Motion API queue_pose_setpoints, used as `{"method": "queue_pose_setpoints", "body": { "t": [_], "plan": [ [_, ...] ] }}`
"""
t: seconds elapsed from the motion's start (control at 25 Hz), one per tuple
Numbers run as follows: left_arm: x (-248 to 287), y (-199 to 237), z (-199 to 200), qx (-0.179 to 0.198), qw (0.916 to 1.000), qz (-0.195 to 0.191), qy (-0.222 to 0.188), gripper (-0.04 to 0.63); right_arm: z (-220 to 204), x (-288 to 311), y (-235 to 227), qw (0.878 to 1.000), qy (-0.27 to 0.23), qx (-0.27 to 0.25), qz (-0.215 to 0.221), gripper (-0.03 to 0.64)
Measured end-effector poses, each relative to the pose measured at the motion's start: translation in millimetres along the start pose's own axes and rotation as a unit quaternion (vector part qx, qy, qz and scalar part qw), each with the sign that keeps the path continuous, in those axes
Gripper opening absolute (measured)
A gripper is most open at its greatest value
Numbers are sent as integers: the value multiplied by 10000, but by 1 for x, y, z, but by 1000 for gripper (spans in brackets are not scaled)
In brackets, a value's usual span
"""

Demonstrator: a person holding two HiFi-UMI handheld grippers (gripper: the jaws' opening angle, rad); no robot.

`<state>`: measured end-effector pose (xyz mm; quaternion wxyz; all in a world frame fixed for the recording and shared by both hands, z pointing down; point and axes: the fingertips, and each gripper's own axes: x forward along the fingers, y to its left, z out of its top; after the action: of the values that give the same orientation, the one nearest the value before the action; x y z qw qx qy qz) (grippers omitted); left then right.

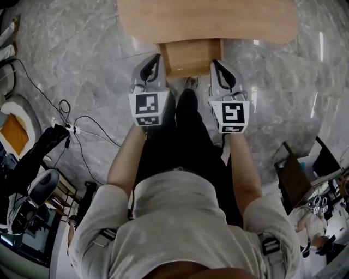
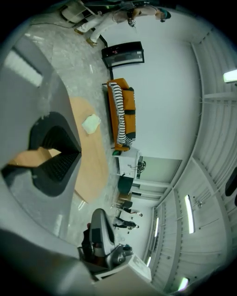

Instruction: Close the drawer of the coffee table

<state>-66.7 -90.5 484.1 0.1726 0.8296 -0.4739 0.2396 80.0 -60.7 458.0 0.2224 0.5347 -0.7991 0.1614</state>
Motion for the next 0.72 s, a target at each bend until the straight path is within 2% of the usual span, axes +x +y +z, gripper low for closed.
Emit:
{"method": "queue_pose_setpoints", "body": {
  "t": [0.08,0.32,0.48,0.6,0.72],
  "plan": [
    [12,-3,-34,103,9998,-118,155,20,-34,17,11,9998,196,13,91,6],
    [26,-25,-131,47,9960,-372,814,20,-115,41,32,9969,726,125,291,6],
    [44,-36,-175,345,9906,-612,1174,20,-160,58,45,9923,1053,179,626,6],
    [59,-42,-226,694,9796,-763,1725,20,-200,67,48,9874,1386,133,754,6],
    [69,-45,-287,1188,9595,-912,2386,20,-256,72,44,9797,1828,-131,816,6]
  ]
}}
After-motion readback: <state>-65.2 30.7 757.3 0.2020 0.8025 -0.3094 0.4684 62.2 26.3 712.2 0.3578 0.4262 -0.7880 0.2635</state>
